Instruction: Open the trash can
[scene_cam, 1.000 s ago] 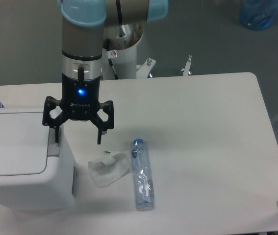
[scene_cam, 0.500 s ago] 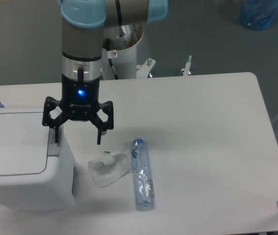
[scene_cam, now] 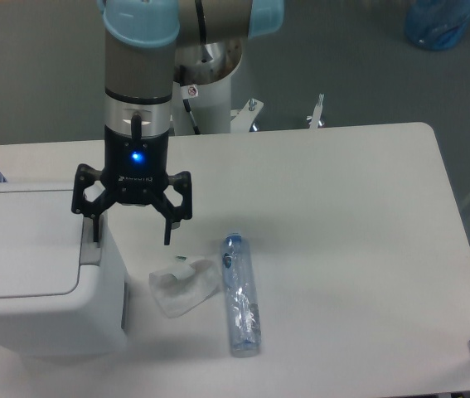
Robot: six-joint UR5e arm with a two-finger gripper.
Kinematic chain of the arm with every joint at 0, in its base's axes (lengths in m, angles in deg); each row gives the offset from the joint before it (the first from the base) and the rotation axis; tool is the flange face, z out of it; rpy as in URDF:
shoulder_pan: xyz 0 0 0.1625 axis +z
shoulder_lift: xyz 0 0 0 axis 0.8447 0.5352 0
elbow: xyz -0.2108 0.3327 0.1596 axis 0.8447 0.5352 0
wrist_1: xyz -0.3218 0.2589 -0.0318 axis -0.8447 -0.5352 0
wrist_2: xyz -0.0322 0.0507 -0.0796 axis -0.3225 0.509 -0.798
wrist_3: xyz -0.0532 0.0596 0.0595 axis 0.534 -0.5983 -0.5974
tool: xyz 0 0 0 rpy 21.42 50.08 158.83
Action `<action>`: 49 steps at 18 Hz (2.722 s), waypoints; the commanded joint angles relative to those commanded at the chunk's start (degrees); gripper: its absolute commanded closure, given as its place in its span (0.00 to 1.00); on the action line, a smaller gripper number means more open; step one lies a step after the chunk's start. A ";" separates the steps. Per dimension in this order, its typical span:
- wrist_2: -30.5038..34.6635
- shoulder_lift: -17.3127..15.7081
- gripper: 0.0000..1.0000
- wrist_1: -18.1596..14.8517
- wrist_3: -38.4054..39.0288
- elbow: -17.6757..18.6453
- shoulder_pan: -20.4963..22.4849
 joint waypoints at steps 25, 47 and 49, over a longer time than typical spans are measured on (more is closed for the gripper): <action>0.09 0.18 0.00 0.09 -0.61 -1.05 0.09; 15.82 -1.84 0.00 -1.23 -32.59 -3.78 16.08; 15.91 -2.28 0.00 -1.76 -34.62 -3.43 16.96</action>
